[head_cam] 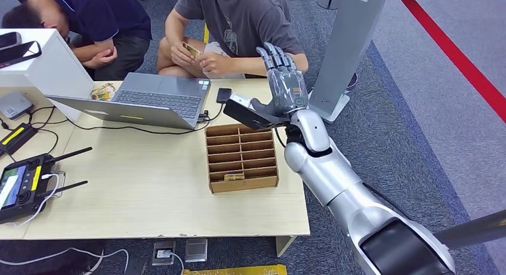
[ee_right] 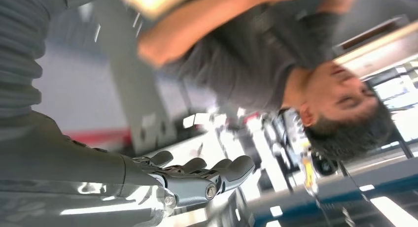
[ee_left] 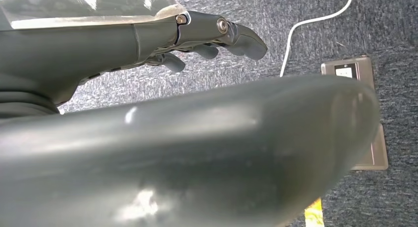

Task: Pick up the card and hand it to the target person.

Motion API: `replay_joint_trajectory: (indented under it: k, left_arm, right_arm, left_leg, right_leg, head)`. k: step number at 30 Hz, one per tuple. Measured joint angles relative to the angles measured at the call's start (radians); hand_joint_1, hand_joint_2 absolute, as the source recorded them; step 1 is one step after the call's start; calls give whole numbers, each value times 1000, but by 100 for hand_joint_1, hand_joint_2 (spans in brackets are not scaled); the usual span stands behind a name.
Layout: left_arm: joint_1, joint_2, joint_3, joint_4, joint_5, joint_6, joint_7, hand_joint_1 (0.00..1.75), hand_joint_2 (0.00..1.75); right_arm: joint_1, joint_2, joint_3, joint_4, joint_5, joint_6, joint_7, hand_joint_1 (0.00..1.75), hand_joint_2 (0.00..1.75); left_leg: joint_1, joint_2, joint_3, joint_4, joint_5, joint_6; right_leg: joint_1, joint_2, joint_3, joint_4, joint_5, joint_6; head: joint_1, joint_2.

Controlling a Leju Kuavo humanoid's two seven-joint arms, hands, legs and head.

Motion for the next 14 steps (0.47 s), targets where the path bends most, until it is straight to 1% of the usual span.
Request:
replay_joint_trajectory:
  k: [3, 4, 5, 7, 8, 11, 12, 14]
  left_arm:
    - [0, 0, 0, 0, 0, 0, 1, 0, 0]
    - [0, 0, 0, 0, 0, 0, 1, 0, 0]
    - [0, 0, 0, 0, 0, 0, 1, 0, 0]
    - [0, 0, 0, 0, 0, 0, 2, 0, 0]
    - [0, 1, 0, 0, 0, 0, 3, 0, 0]
    - [0, 4, 0, 0, 0, 2, 7, 0, 0]
    - [1, 5, 0, 0, 0, 3, 7, 0, 0]
    - [1, 5, 0, 0, 1, 4, 6, 0, 0]
  right_arm:
    - [54, -3, -22, -55, -284, 14, -82, 0, 175]
    - [68, -5, -27, -69, -349, 19, -97, 0, 175]
    - [77, -6, -30, -77, -388, 23, -106, 0, 175]
    - [80, -6, -31, -80, -402, 25, -109, 0, 175]
    - [94, -9, -36, -92, -463, 40, -122, 0, 175]
    - [224, -35, -67, -199, -929, 172, -213, 0, 175]
    - [265, -44, -73, -232, -1037, 206, -233, 0, 175]
    - [297, -52, -74, -258, -1077, 221, -241, 0, 175]
  left_leg:
    - [0, 0, 0, 0, 0, 0]
    - [0, 0, 0, 0, 0, 0]
    - [0, 0, 0, 0, 0, 0]
    - [0, 0, 0, 0, 0, 0]
    - [0, 0, 0, 0, 0, 0]
    - [0, 0, 0, 0, 0, 0]
    - [0, 0, 0, 0, 0, 0]
    - [0, 0, 0, 0, 0, 0]
  right_leg:
    - [0, 0, 0, 0, 0, 0]
    - [0, 0, 0, 0, 0, 0]
    - [0, 0, 0, 0, 0, 0]
    - [0, 0, 0, 0, 0, 0]
    - [0, 0, 0, 0, 0, 0]
    - [0, 0, 0, 0, 0, 0]
    - [0, 0, 0, 0, 0, 0]
    - [0, 0, 0, 0, 0, 0]
  head:
    - [0, 0]
    - [0, 0]
    - [0, 0]
    - [1, 0]
    - [1, 0]
    - [1, 0]
    - [0, 0]
    - [0, 0]
